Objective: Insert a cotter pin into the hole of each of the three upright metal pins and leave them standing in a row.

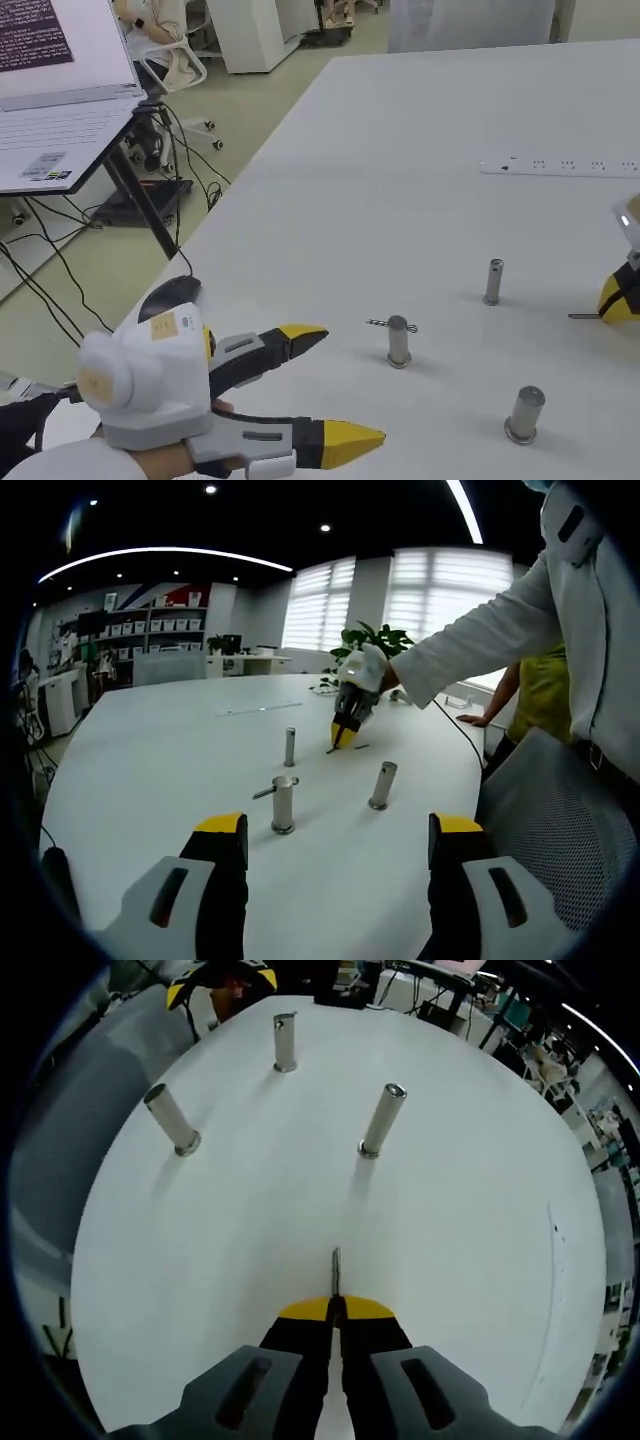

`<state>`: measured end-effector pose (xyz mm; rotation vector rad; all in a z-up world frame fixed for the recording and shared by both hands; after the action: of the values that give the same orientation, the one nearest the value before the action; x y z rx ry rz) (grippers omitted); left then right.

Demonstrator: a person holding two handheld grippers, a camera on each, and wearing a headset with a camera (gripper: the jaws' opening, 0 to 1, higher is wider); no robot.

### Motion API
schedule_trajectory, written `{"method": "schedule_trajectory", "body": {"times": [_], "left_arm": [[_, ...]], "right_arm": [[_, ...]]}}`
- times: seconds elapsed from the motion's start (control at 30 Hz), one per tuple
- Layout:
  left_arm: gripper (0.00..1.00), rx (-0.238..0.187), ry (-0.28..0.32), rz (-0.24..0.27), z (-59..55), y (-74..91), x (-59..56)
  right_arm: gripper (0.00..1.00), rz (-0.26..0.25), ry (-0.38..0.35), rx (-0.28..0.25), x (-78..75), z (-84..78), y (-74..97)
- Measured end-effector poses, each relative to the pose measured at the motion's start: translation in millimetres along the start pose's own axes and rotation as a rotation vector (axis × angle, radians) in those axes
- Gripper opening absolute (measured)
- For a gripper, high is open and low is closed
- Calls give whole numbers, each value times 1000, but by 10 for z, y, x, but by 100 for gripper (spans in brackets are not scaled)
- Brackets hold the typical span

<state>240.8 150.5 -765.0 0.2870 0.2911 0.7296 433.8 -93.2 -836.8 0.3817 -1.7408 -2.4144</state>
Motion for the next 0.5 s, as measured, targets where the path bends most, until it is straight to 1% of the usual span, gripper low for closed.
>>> {"method": "schedule_trajectory", "body": {"times": [0.27,0.5], "left_arm": [[73,0,-4,-6,2,-1,-28],[73,3,-19,-17,17,-22,-51]], "right_arm": [[2,-7,6,2,52,18,53],[2,-9,-9,-20,98,76,151]]}}
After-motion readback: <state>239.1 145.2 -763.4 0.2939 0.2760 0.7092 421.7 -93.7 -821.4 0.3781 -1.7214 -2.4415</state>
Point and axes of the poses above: the centre of the closed fingertips' face, and the gripper's own axes: y roughly backward along the fingers, x roughly to its left, z roughly out of its top, the point moved 3 cm from there along y, roughly backward along the fingers, and after that the axes turned 3 degrees about x, right-handed, at the moved point
